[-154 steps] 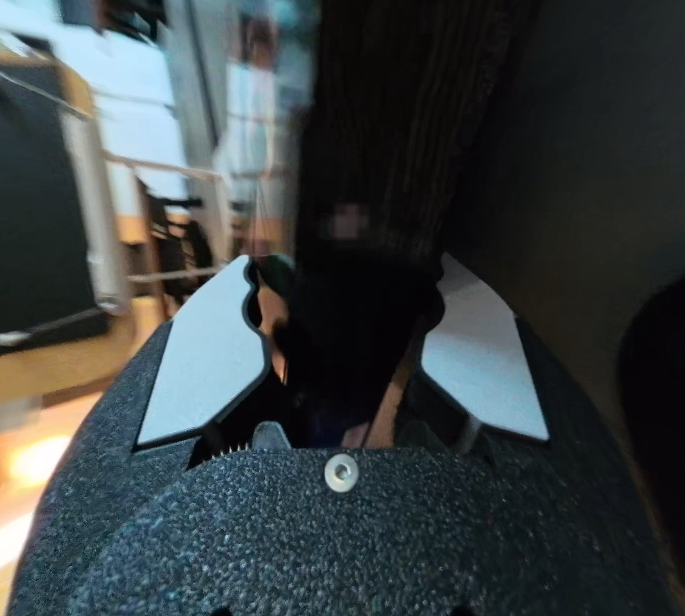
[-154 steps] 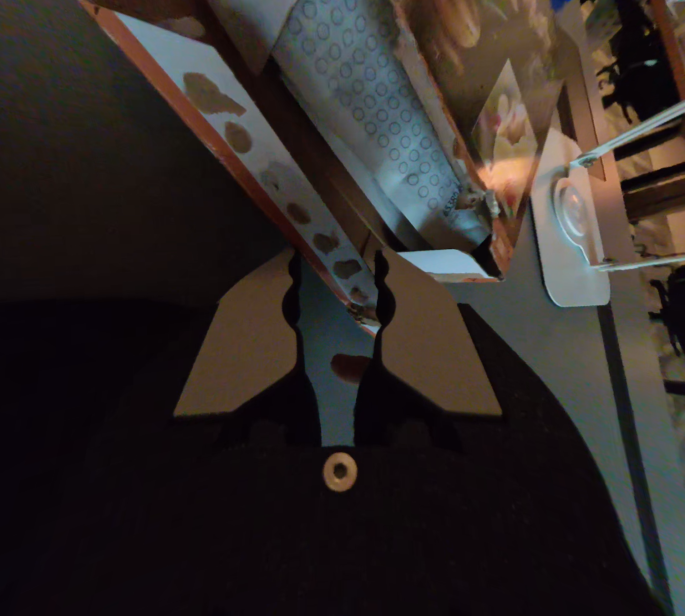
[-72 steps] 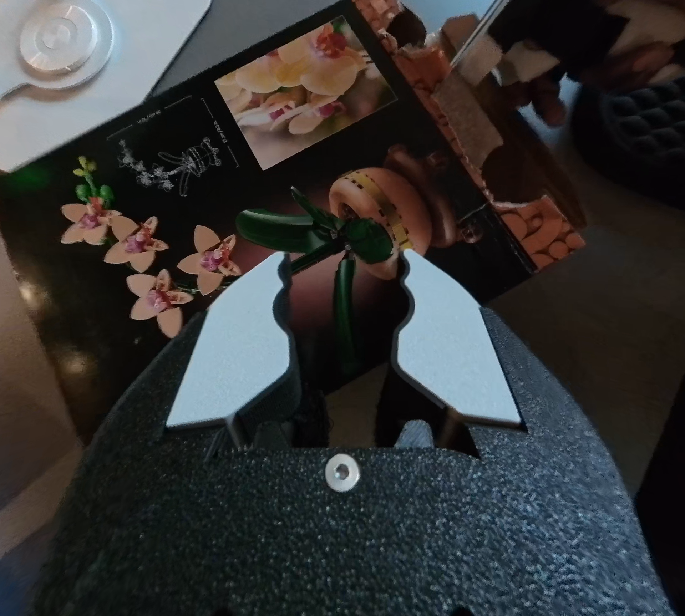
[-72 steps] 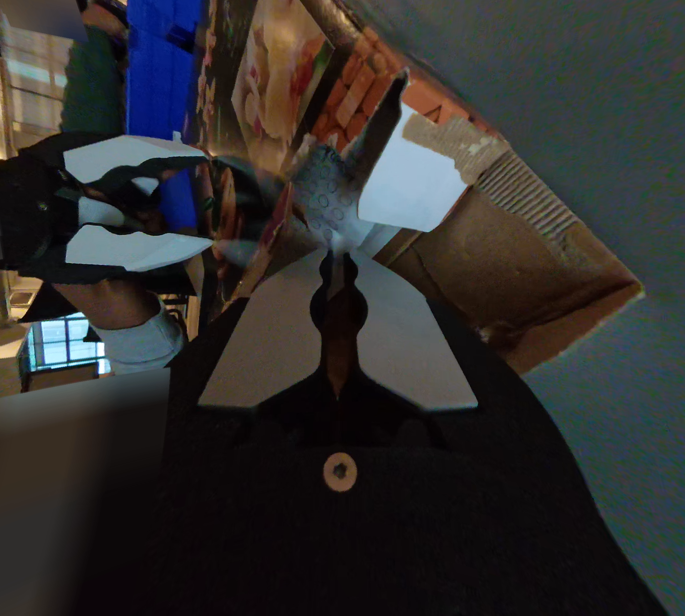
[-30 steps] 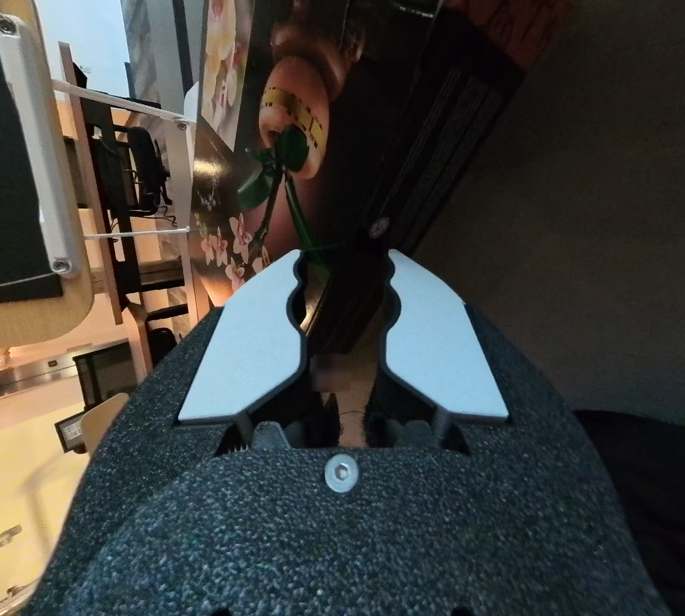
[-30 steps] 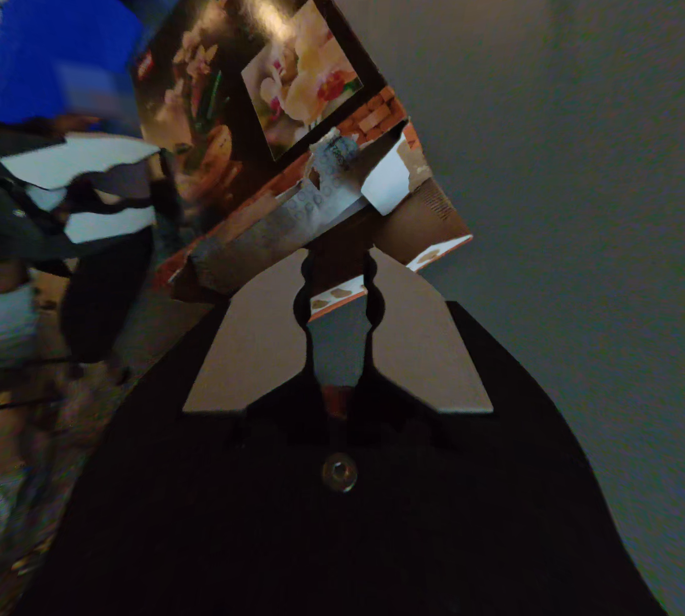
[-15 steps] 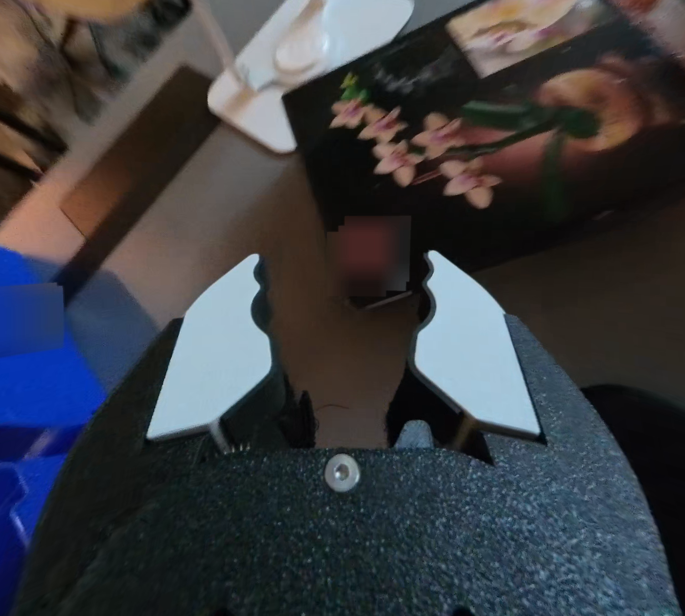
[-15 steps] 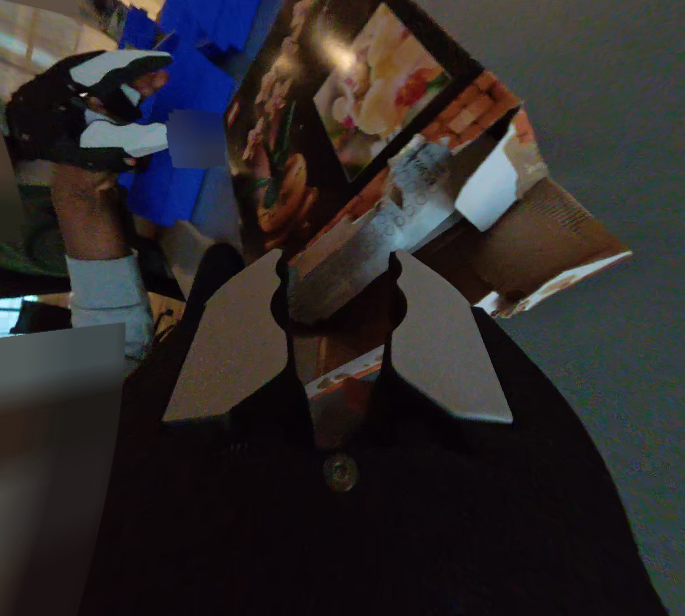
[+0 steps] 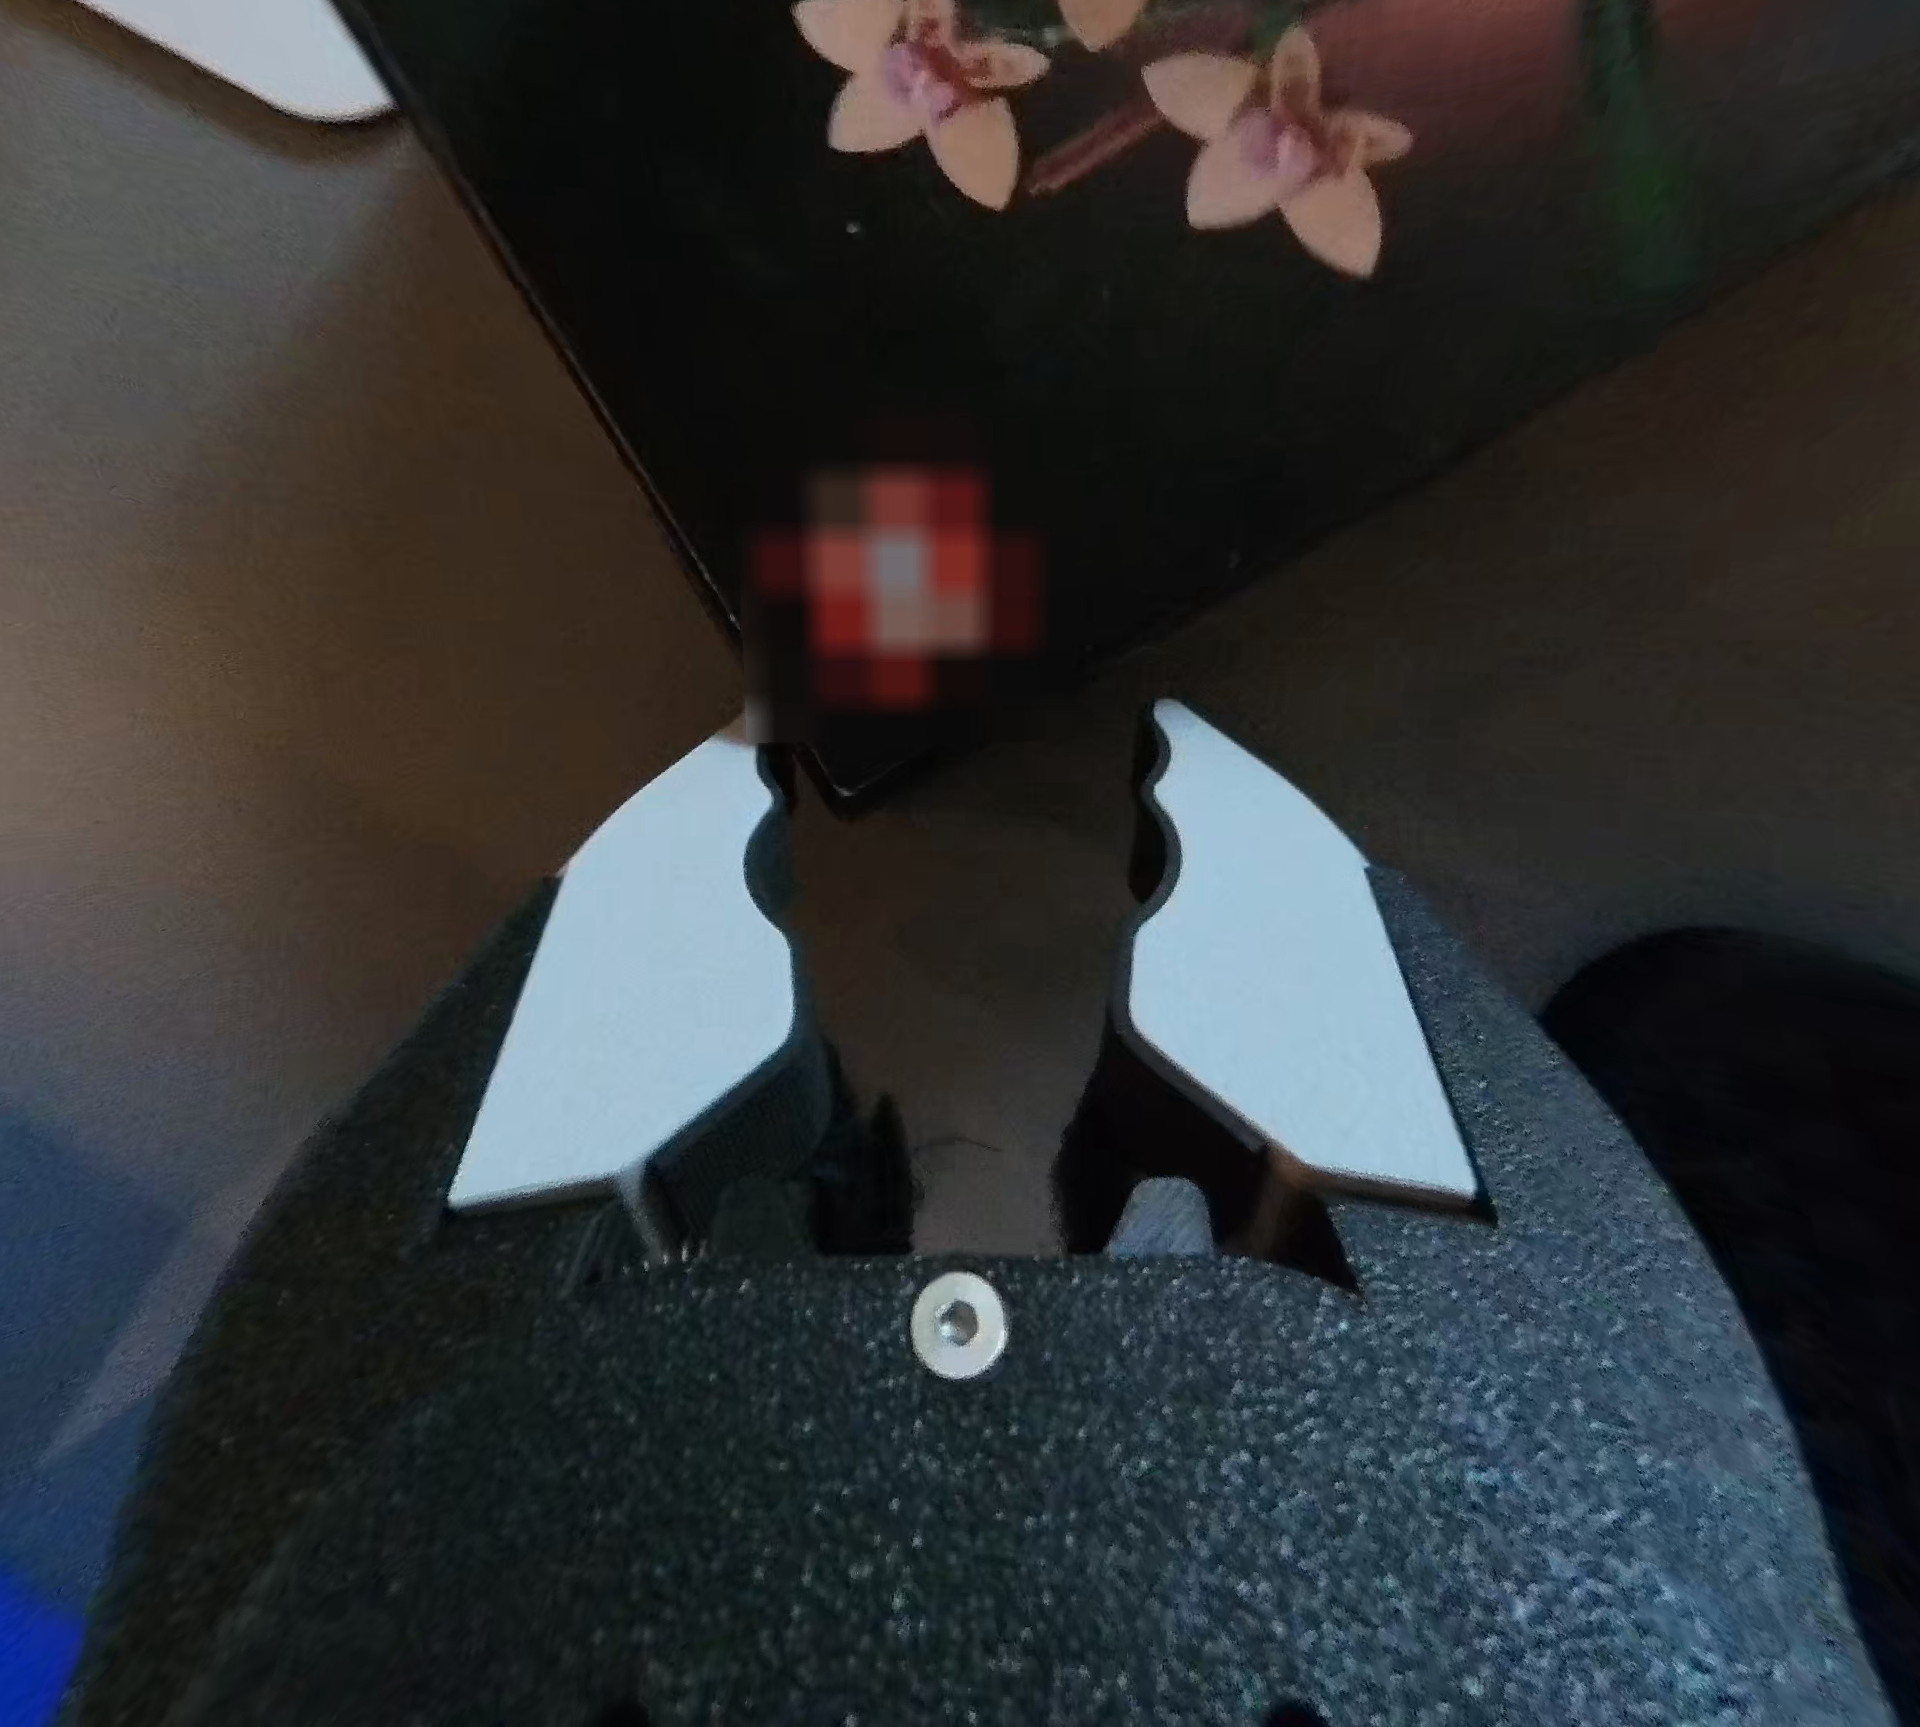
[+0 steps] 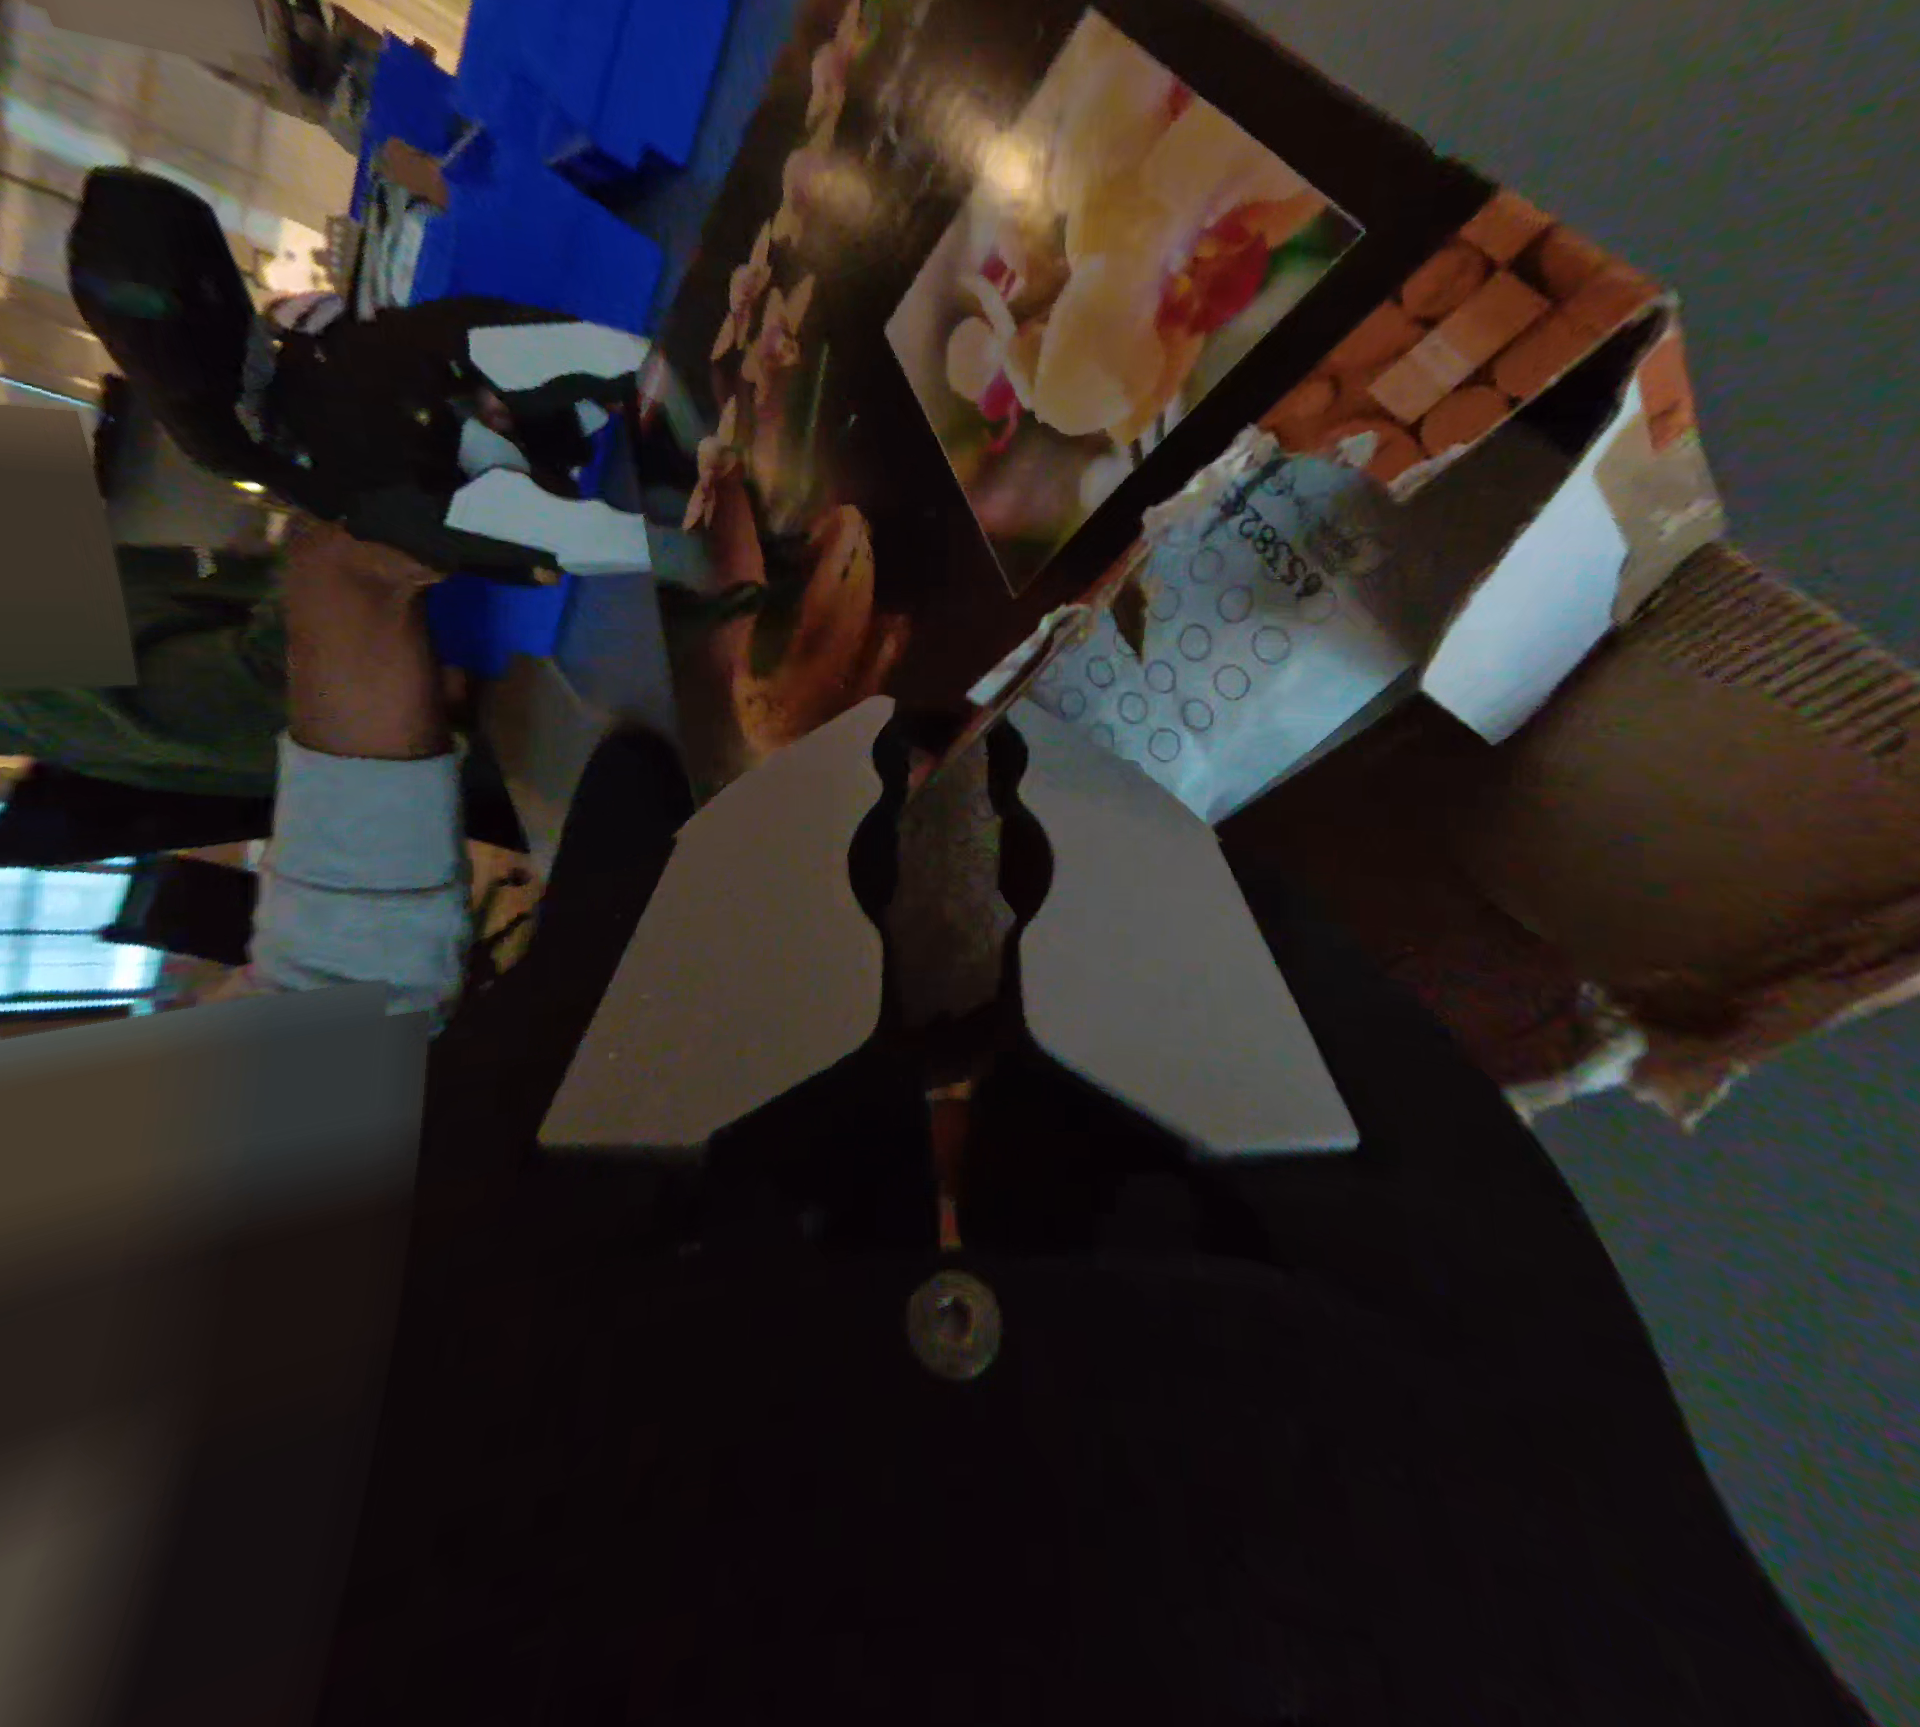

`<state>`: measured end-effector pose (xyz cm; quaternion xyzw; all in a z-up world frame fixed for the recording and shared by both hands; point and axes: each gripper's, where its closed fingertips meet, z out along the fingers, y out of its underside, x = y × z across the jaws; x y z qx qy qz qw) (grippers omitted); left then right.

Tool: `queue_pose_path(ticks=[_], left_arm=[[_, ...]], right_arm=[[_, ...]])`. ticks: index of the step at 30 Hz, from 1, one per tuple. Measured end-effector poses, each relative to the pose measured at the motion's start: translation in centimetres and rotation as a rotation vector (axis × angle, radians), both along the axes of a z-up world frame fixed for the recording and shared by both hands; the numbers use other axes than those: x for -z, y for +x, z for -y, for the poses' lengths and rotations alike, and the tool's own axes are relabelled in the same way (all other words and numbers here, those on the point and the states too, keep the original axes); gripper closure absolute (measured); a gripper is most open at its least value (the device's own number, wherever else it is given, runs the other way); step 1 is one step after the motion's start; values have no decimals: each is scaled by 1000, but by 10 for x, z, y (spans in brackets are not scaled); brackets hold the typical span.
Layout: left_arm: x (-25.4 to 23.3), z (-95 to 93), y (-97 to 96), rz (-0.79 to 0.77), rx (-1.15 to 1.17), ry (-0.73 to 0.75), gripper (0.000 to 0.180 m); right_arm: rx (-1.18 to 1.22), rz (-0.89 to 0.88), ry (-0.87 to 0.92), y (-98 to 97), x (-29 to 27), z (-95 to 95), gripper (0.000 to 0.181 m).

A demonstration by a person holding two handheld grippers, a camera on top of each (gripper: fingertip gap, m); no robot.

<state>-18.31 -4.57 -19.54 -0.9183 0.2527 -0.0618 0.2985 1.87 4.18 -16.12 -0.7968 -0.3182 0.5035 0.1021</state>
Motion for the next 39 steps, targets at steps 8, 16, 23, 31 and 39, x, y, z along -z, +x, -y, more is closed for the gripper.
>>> queue_pose_path(ticks=[8,16,23,31,39], left_arm=[[-17,28,11,-71,89,23,106],[-94,-10,41,-168,185,314,88],[-165,-40,52,-296,292,403,90],[-162,-26,34,-260,390,2,83],[-138,15,66,-56,507,-95,85]], right_arm=[[-159,-25,204,9,-44,-5,169],[-296,-54,550,-2,-68,0,169],[-495,-114,864,-11,-93,17,170],[-667,-189,990,-22,-114,40,175],[-722,-180,1068,-27,-124,59,178]])
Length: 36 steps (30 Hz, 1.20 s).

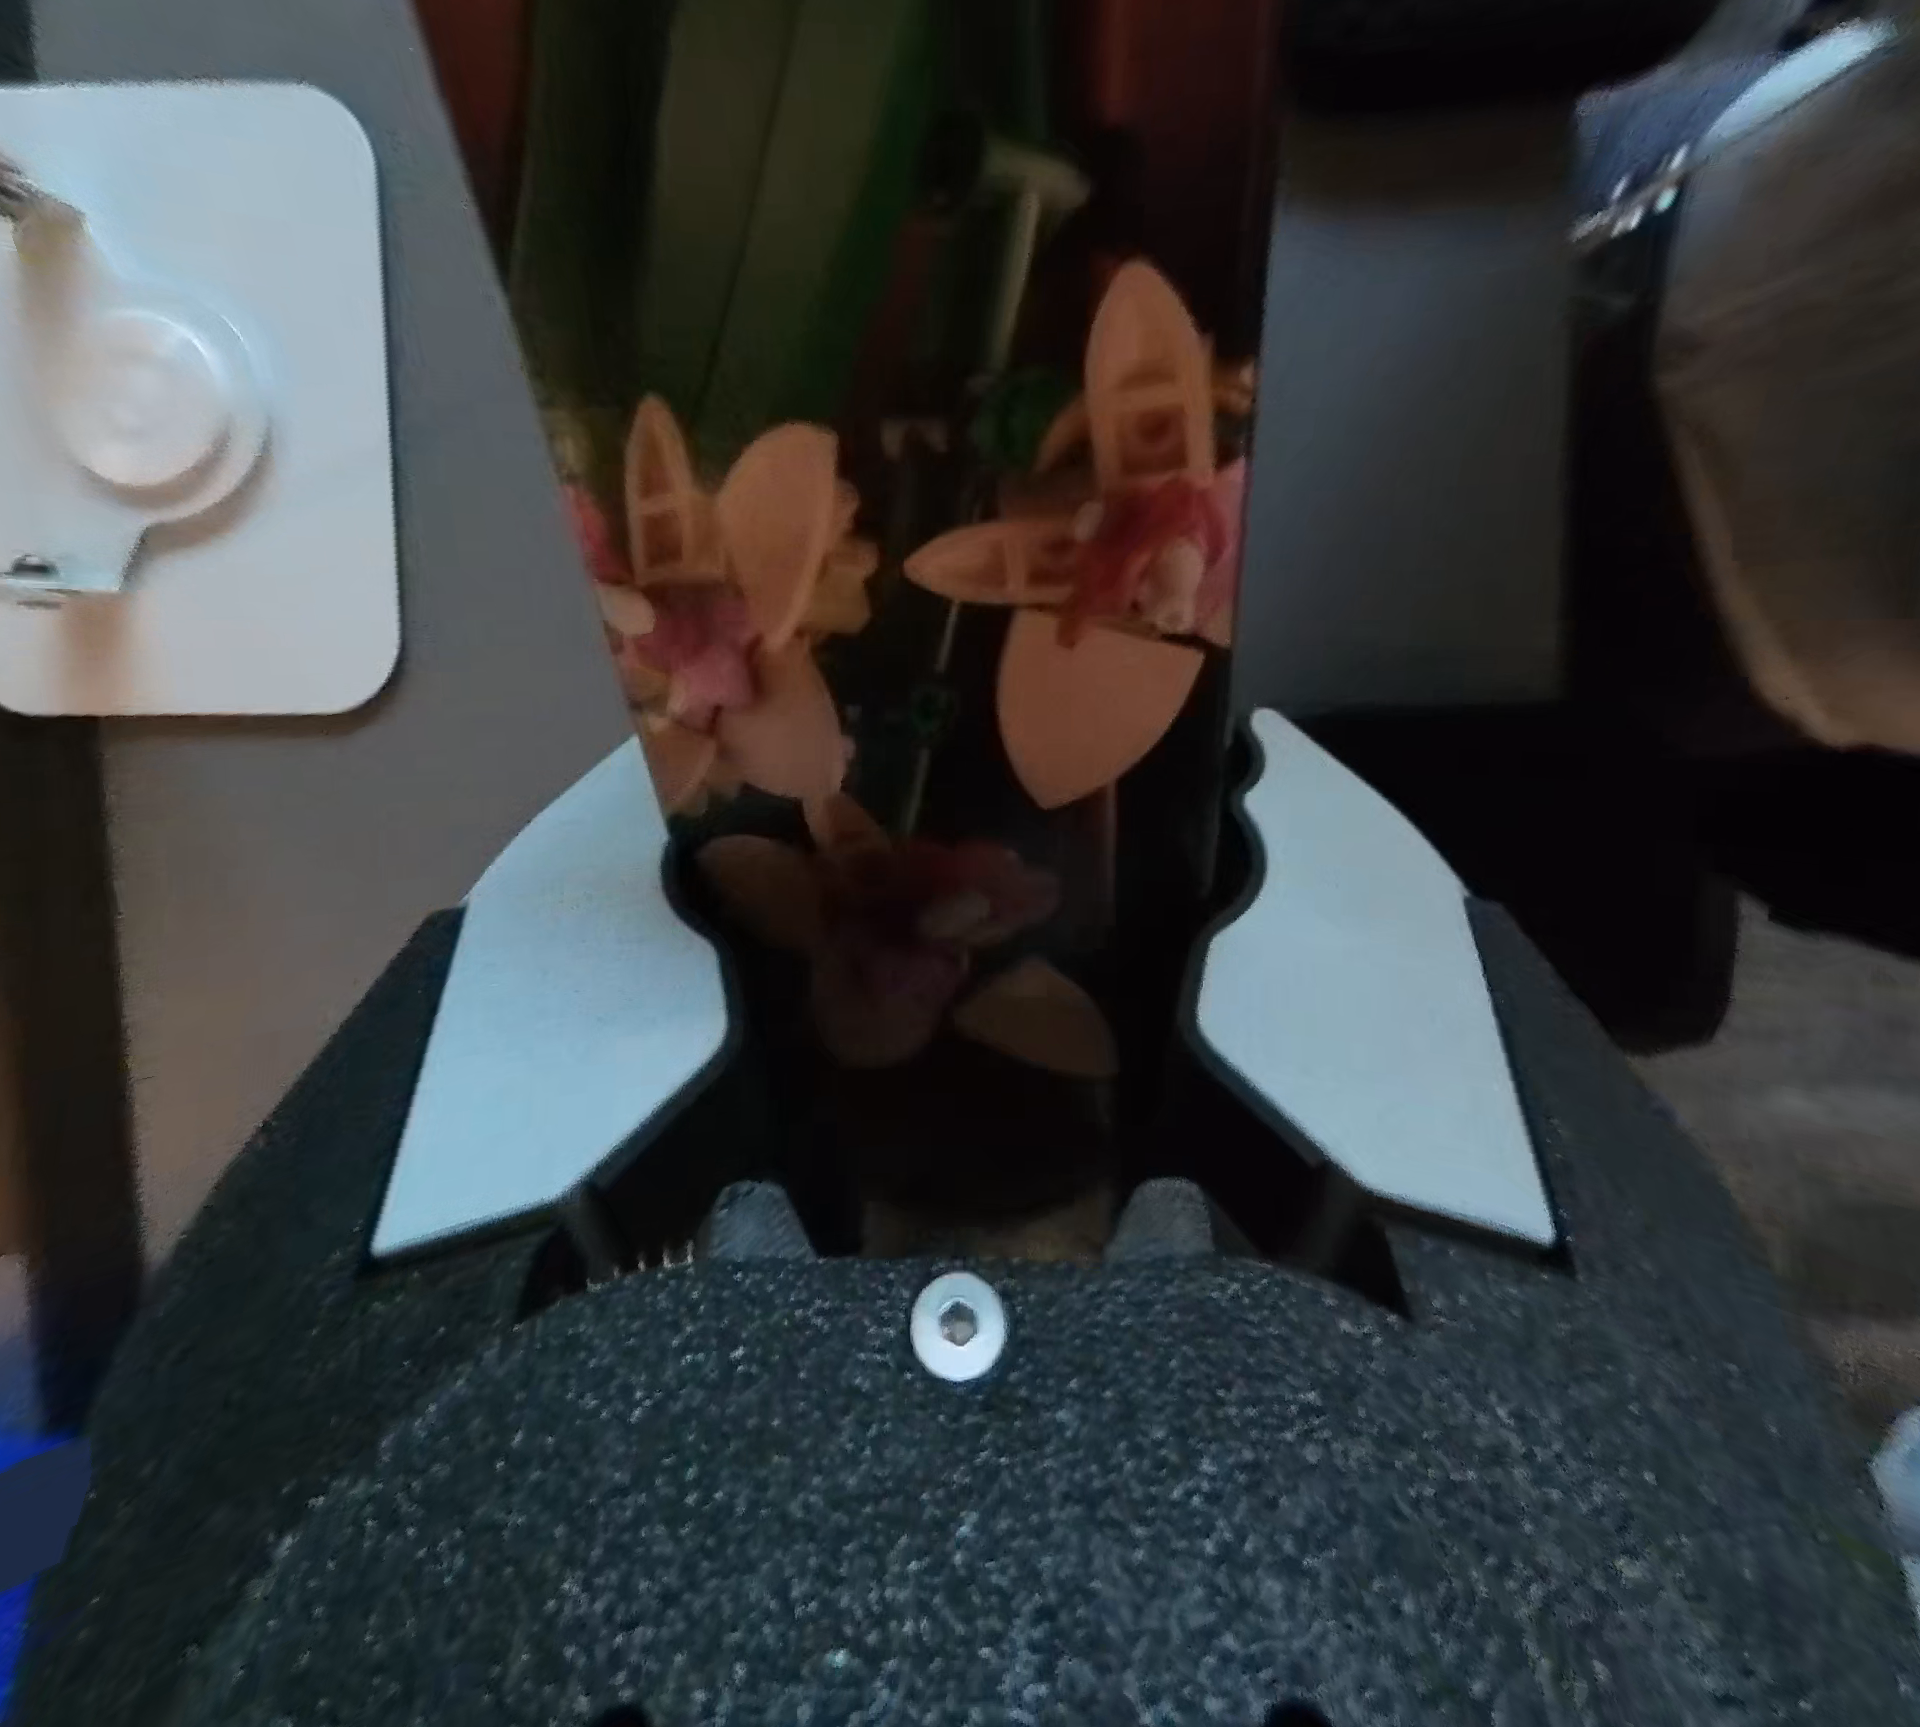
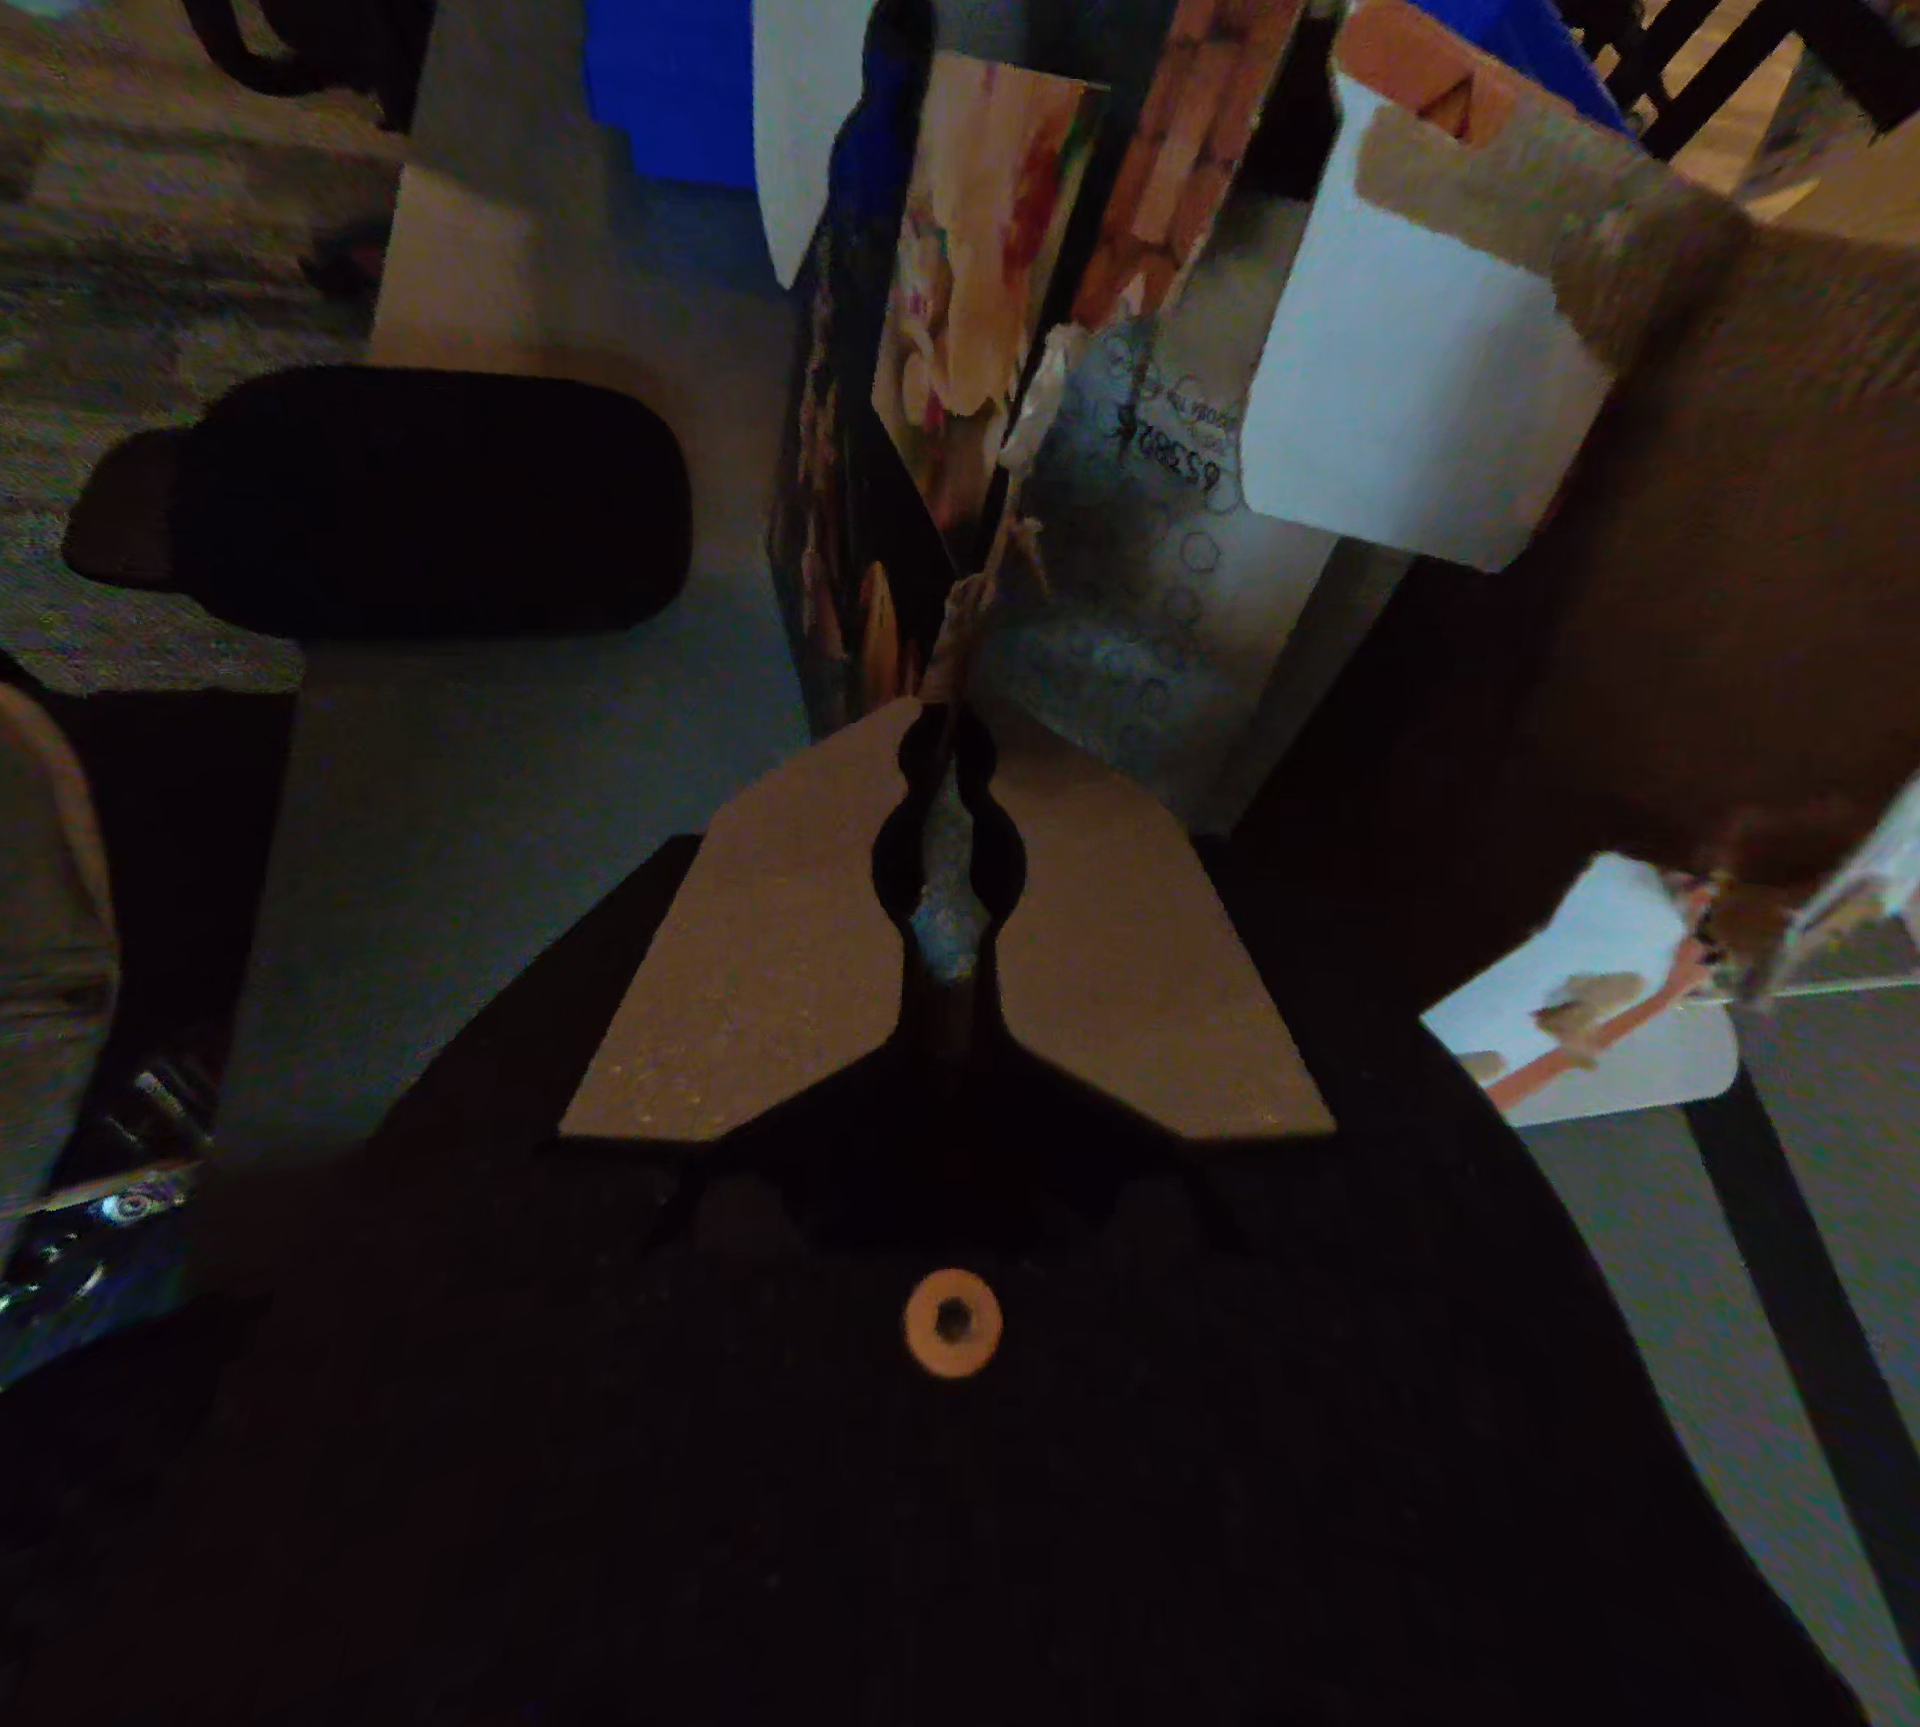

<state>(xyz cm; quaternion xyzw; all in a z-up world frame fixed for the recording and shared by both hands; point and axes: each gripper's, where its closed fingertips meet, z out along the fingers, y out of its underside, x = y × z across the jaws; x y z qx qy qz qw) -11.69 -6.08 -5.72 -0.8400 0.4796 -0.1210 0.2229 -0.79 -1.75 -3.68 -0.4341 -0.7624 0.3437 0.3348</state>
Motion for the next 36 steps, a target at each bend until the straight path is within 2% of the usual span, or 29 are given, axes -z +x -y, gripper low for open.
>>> queue_pose_path(ticks=[8,13,14,18,21,26,31,36], left_arm=[[0,11,-2,-5,-2,58,89],[-2,18,-4,36,33,110,89],[-1,18,-5,44,34,116,89],[-4,28,-9,76,72,140,89],[-3,27,-11,81,61,140,89],[-4,28,-7,87,88,142,89],[-5,38,-5,100,133,185,90],[-6,40,-5,100,135,199,90]], right_arm=[[18,-68,56,0,-4,14,176],[67,-164,26,9,-21,12,153],[75,-173,15,11,-23,10,152],[160,-244,0,18,-33,-9,171],[135,-234,-11,17,-31,-3,169],[217,-234,132,8,-22,-15,154],[142,-278,44,16,-33,-8,164],[108,-261,103,21,-28,0,163]])
